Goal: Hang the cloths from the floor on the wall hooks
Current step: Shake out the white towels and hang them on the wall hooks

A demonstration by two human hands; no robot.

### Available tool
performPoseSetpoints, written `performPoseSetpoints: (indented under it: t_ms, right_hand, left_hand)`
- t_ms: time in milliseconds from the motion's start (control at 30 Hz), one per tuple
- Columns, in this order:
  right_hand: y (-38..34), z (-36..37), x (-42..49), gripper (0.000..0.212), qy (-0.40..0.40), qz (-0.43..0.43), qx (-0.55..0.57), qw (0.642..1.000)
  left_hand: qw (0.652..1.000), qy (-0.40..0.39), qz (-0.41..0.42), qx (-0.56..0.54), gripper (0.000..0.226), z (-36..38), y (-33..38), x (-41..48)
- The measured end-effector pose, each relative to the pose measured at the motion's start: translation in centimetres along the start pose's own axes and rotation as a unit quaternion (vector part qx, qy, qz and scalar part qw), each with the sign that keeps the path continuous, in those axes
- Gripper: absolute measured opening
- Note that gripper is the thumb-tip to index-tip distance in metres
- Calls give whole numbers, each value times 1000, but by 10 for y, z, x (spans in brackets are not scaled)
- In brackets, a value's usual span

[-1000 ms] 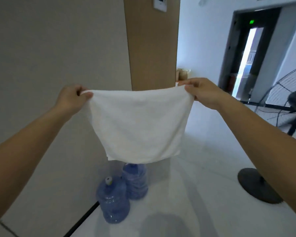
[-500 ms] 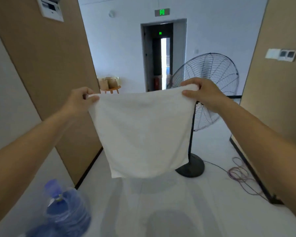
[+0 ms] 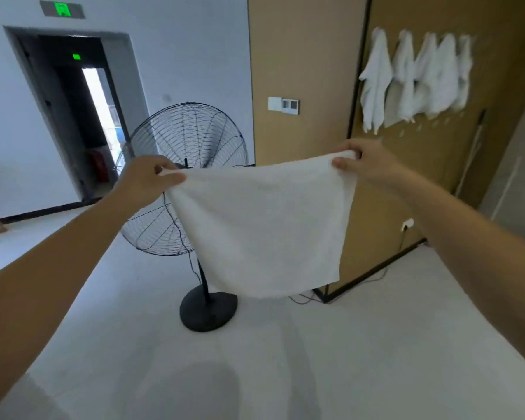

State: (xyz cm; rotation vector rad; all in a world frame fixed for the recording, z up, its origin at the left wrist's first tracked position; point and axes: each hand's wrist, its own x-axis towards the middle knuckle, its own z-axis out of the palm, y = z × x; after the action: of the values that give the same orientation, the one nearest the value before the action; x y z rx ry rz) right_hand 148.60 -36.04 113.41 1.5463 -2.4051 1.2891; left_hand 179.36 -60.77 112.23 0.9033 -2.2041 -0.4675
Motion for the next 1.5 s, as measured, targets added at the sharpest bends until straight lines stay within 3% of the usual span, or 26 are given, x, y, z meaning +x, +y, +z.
performPoseSetpoints:
  t_ms: [267, 400, 633, 700, 933, 1033, 1167, 1333, 1500]
  right_hand:
    - [51, -77, -34, 16, 125, 93, -37, 987]
    - [88, -119, -55, 18, 178, 116, -73, 974]
    - [185, -203, -74, 12, 237, 159, -153, 946]
    - [216, -231, -77, 5, 236, 167, -159, 944]
    - [322, -322, -90, 14, 231, 171, -110, 951]
    - [367, -357, -93, 3, 260, 171, -91, 946]
    - [417, -395, -89, 15, 295, 192, -109, 930]
    - [474, -430, -62, 17, 334, 222, -137, 906]
    - [531, -453, -18, 18, 330, 216, -150, 907]
  left_hand:
    - [988, -36, 148, -12, 18, 105, 78, 76]
    - [981, -43, 186, -43, 25, 162, 129, 99]
    - [961, -120, 238, -74, 22, 258, 244, 107]
    - [956, -137, 246, -78, 23, 288, 278, 107]
    - [949, -184, 235, -107, 20, 383, 396, 110]
    - [943, -201, 233, -128, 15, 419, 435, 110]
    - [937, -208, 240, -147, 4, 462, 478, 119]
    - [926, -229, 254, -161, 12, 519, 517, 142]
    - [920, -234, 261, -176, 9, 593, 545, 180]
